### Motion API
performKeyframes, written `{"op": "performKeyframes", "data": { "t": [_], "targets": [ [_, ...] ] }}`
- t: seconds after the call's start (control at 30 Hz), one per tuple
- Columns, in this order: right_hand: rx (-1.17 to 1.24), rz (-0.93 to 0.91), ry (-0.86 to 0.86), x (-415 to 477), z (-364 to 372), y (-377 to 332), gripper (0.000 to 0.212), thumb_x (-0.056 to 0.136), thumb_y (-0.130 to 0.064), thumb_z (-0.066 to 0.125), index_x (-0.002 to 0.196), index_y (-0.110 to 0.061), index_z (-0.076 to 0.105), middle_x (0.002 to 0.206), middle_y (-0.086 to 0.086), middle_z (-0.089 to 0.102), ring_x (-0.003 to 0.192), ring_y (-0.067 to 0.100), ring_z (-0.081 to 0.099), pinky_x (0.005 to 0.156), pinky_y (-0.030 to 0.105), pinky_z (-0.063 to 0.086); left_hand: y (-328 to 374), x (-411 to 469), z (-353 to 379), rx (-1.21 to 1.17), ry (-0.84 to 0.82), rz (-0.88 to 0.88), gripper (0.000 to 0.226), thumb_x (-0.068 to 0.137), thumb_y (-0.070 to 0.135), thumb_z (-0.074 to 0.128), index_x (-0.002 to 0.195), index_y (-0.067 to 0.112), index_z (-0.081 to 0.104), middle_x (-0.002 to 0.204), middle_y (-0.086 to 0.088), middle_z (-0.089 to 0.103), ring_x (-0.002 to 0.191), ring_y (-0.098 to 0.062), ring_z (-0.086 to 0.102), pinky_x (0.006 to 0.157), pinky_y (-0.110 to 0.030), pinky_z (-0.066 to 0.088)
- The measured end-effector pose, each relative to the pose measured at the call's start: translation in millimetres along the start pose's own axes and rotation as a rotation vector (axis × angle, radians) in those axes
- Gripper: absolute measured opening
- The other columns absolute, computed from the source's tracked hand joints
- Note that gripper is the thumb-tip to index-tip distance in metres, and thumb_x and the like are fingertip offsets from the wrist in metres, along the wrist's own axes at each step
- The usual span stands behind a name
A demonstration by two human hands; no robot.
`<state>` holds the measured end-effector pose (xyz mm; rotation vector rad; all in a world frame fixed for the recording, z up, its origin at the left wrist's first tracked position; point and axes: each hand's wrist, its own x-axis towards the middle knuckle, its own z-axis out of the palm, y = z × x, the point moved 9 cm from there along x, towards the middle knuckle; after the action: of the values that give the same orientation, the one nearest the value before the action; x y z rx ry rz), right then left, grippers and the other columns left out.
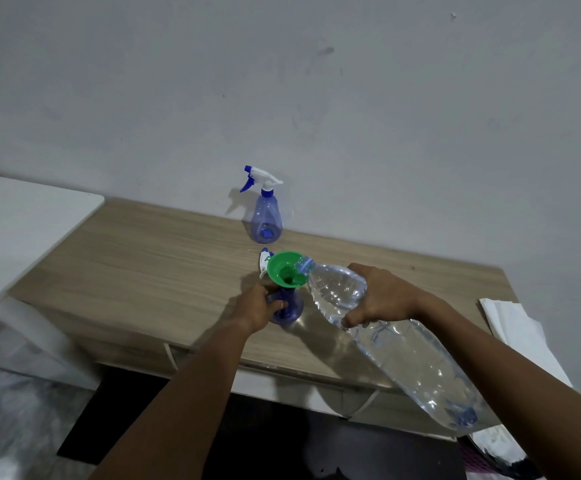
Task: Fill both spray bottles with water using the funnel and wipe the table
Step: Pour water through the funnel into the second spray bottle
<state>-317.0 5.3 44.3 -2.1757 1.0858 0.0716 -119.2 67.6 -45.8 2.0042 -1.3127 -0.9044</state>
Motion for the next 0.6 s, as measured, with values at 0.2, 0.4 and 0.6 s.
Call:
{"op": "performKeyframes", "data": {
  "t": [0.2, 0.4, 0.6],
  "targets": [
    [-0.001, 0.012, -0.012, 2.0, 3.3, 5.8, 0.081, 0.060, -0.032, 0.092, 0.127, -0.016, 0.050, 0.085, -0.001, 0.077, 0.063, 0.012, 0.075, 0.063, 0.028, 0.057, -0.7, -1.4, 0.0, -0.020, 0.001, -0.015, 0.040, 0.092, 0.008, 0.065, 0.132, 0.013, 0.062, 0.124, -0.006, 0.068, 0.096, -0.006, 0.051, 0.065, -0.007, 0.029],
    [0.016, 0.012, -0.023, 1.0, 4.3, 5.3, 0.073, 0.060, -0.030, 0.092, 0.121, -0.019, 0.053, 0.087, -0.006, 0.073, 0.063, 0.013, 0.075, 0.060, 0.026, 0.054, -1.3, -1.9, -0.8, -0.020, 0.008, -0.018, 0.038, 0.092, 0.005, 0.064, 0.130, 0.009, 0.063, 0.120, -0.008, 0.068, 0.097, -0.010, 0.055, 0.062, -0.005, 0.030],
    [0.024, 0.022, -0.018, -1.1, 2.6, 4.6, 0.068, 0.060, -0.028, 0.092, 0.116, -0.018, 0.055, 0.084, -0.002, 0.075, 0.063, 0.015, 0.075, 0.058, 0.027, 0.056, -3.3, -1.6, -1.9, -0.009, 0.025, -0.026, 0.039, 0.092, 0.009, 0.066, 0.130, 0.013, 0.065, 0.120, -0.006, 0.070, 0.094, -0.007, 0.053, 0.064, -0.007, 0.029]
  ]
}}
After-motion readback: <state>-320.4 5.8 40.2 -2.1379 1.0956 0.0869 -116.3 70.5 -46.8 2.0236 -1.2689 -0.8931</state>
